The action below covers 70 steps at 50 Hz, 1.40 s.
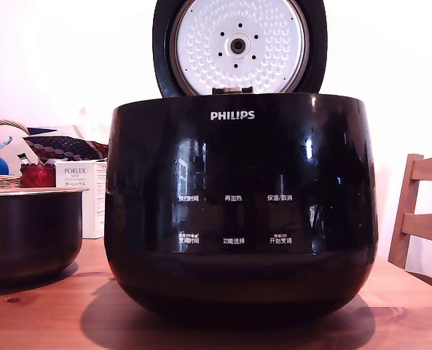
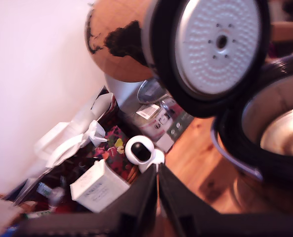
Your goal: Pick up the metallic pot next to the rice cooker
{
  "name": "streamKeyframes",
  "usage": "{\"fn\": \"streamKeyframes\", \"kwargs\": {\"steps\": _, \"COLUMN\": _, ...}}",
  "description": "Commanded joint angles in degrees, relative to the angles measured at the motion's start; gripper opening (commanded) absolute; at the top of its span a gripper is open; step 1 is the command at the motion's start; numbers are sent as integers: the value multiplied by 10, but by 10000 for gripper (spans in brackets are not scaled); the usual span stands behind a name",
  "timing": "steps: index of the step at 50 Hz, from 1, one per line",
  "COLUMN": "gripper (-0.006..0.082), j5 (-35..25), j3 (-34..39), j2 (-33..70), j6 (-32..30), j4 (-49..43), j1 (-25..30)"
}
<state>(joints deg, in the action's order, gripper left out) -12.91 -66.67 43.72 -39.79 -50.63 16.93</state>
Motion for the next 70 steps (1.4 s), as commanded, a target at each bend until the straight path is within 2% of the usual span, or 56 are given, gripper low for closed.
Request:
{"fn": "streamKeyframes", "kwargs": {"steps": 1, "gripper": -24, "j5": 8, "j3": -2, "j2": 28, "j6": -13, "j4": -33, "j1": 0}}
{"fn": "streamKeyframes", "kwargs": {"steps": 10, "gripper": -20, "j5": 48, "j3": -5, "j2": 74, "j6": -21, "j4": -113, "j1": 0}}
{"fn": "streamKeyframes", "kwargs": {"steps": 15, "gripper": 28, "j5": 57, "j3": -5, "j2": 103, "j6": -26, "j4": -150, "j1": 0}}
{"fn": "streamKeyframes", "kwargs": {"steps": 18, "gripper": 105, "j5": 57, "j3": -5, "j2": 118, "j6": -27, "j4": -162, "j1": 0}}
{"fn": "streamKeyframes", "kwargs": {"steps": 23, "gripper": 299, "j5": 59, "j3": -5, "j2": 147, "j6": -28, "j4": -166, "j1": 0}}
{"fn": "streamKeyframes", "kwargs": {"steps": 26, "gripper": 349, "j5": 68, "j3": -5, "j2": 165, "j6": -41, "j4": -166, "j1": 0}}
{"fn": "streamKeyframes", "kwargs": {"steps": 43, "gripper": 345, "j5": 95, "j3": -5, "j2": 280, "j6": -108, "j4": -162, "j1": -6}}
{"fn": "streamKeyframes", "kwargs": {"steps": 70, "gripper": 345, "j5": 95, "j3": -5, "j2": 403, "j6": -132, "j4": -98, "j1": -56}}
